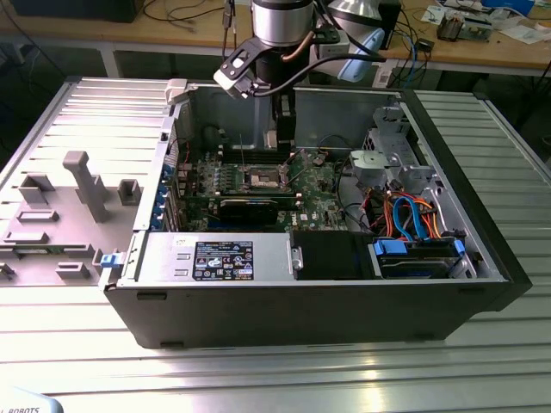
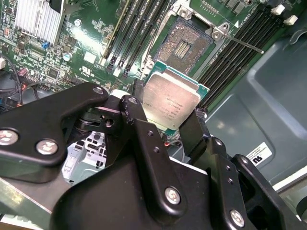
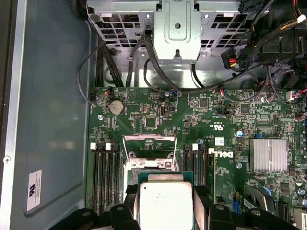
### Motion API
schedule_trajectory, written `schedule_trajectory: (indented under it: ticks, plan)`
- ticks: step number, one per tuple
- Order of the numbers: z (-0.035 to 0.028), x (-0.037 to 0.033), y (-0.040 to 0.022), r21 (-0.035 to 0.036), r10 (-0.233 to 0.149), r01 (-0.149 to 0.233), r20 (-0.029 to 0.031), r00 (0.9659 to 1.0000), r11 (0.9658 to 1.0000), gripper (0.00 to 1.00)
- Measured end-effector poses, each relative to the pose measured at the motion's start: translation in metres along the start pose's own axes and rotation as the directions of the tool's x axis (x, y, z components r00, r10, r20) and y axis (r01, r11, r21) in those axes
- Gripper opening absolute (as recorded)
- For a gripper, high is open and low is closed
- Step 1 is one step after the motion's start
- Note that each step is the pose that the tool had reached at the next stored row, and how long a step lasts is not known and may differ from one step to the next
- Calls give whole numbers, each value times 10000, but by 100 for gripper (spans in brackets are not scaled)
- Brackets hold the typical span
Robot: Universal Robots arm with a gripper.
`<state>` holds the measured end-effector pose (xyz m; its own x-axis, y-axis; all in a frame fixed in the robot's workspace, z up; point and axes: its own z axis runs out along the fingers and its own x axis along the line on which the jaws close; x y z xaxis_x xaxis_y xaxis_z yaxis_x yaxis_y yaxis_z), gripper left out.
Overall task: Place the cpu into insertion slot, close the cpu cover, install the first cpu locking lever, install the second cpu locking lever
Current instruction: 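Place the cpu into insertion slot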
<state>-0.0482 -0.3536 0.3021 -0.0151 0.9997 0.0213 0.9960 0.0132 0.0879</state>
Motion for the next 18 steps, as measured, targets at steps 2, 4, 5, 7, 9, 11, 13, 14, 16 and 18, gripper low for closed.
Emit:
schedule_trajectory:
  ticks: [2,4,5,7,9,11,13,14,16,18]
  plan:
    - [14,0,-5,-2,8,-8,-1,10000,10000,54]
    - [26,-1,-16,-1,42,-42,4,10000,10000,54]
    - [31,0,-22,-2,41,-41,3,10000,10000,54]
    - [46,-1,-30,-1,40,-40,3,10000,10000,54]
    - [90,-1,-47,-2,53,-53,4,10000,10000,54]
    - [135,-2,-76,-2,53,-53,4,10000,10000,54]
    - [198,3,-128,-1,54,-54,5,10000,10000,54]
    - [240,8,-155,-1,54,-54,5,10000,10000,54]
    - [249,8,-156,0,53,-53,4,10000,10000,54]
    - [250,8,-156,0,53,-53,5,10000,10000,54]
